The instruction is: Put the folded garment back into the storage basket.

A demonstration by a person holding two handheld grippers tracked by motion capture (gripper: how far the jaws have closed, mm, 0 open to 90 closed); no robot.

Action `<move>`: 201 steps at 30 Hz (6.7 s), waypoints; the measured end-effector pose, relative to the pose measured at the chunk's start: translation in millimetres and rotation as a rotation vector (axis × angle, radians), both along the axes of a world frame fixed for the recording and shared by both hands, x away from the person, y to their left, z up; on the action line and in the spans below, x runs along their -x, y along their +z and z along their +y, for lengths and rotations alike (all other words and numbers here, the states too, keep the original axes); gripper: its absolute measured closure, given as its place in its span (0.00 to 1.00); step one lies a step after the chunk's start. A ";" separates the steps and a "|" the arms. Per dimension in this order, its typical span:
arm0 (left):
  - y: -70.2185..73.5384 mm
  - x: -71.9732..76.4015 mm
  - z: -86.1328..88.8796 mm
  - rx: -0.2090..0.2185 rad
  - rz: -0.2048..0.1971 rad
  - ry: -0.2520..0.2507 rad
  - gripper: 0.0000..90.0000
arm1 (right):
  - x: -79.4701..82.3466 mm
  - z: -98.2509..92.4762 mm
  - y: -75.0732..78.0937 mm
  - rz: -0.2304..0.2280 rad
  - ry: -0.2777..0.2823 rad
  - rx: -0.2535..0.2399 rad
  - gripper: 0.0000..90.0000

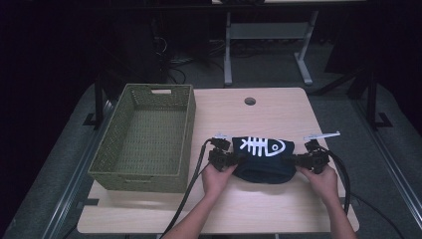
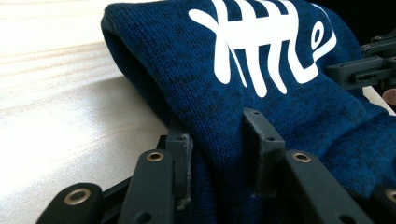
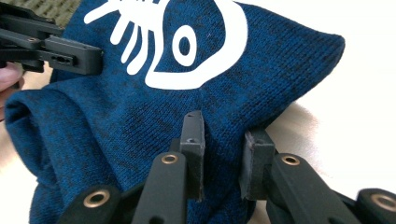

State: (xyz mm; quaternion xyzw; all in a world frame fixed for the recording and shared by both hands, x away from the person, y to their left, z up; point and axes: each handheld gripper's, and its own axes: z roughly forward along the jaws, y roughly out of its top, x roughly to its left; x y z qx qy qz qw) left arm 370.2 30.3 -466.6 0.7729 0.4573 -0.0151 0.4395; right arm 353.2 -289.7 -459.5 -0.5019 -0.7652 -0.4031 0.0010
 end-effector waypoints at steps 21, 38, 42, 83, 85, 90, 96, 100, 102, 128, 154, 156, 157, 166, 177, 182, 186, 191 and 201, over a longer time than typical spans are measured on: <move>26.4 12.3 3.8 0.013 -0.048 -0.038 0.76 | 18.3 -0.9 34.6 -0.058 0.008 -0.007 0.83; 47.8 20.0 8.6 0.024 -0.095 -0.053 0.76 | 24.4 0.3 54.5 -0.086 0.019 -0.024 0.83; 53.6 22.7 7.5 0.012 -0.120 -0.057 0.76 | 25.5 -0.8 56.3 -0.089 0.017 -0.033 0.83; 101.9 32.2 41.0 0.023 -0.186 -0.047 0.76 | 28.1 28.0 101.5 -0.159 0.076 -0.036 0.83; 105.9 32.1 43.6 0.026 -0.186 -0.049 0.76 | 28.0 29.0 103.1 -0.160 0.076 -0.041 0.83; 110.2 32.3 48.2 0.033 -0.188 -0.046 0.76 | 26.8 32.5 107.4 -0.164 0.084 -0.042 0.83; 115.6 32.2 54.1 0.036 -0.191 -0.046 0.76 | 25.0 38.1 113.5 -0.169 0.091 -0.037 0.83; 119.5 31.5 57.3 0.038 -0.192 -0.044 0.76 | 23.3 41.6 117.1 -0.173 0.094 -0.035 0.83; 121.5 30.9 59.6 0.037 -0.194 -0.046 0.76 | 22.7 43.0 118.7 -0.174 0.096 -0.035 0.83; 137.5 29.2 86.6 0.046 -0.204 -0.022 0.76 | 13.9 68.6 138.0 -0.195 0.125 -0.035 0.83; 147.6 27.5 120.9 0.044 -0.204 0.004 0.76 | 1.5 102.3 150.4 -0.204 0.170 -0.036 0.83; 147.7 27.3 123.5 0.042 -0.205 0.004 0.76 | 0.2 105.0 150.9 -0.207 0.173 -0.036 0.83; 147.9 27.3 124.3 0.042 -0.203 0.007 0.76 | -0.3 106.3 151.3 -0.203 0.174 -0.036 0.83; 149.6 26.8 134.6 0.043 -0.199 0.017 0.76 | -5.6 116.5 154.1 -0.204 0.189 -0.030 0.83; 150.8 26.0 146.2 0.058 -0.192 0.024 0.76 | -9.6 127.4 156.5 -0.205 0.200 -0.028 0.83; 151.9 26.0 152.0 0.063 -0.189 0.033 0.76 | -11.5 133.9 159.3 -0.204 0.206 -0.026 0.82; 151.9 25.0 158.3 0.074 -0.177 0.035 0.76 | -12.8 138.5 160.8 -0.207 0.215 -0.026 0.82; 152.8 25.2 164.4 0.070 -0.179 0.041 0.76 | -15.1 144.9 162.0 -0.211 0.222 -0.026 0.82; 154.1 24.8 179.8 0.068 -0.179 0.065 0.76 | -19.4 158.6 164.3 -0.216 0.237 -0.023 0.82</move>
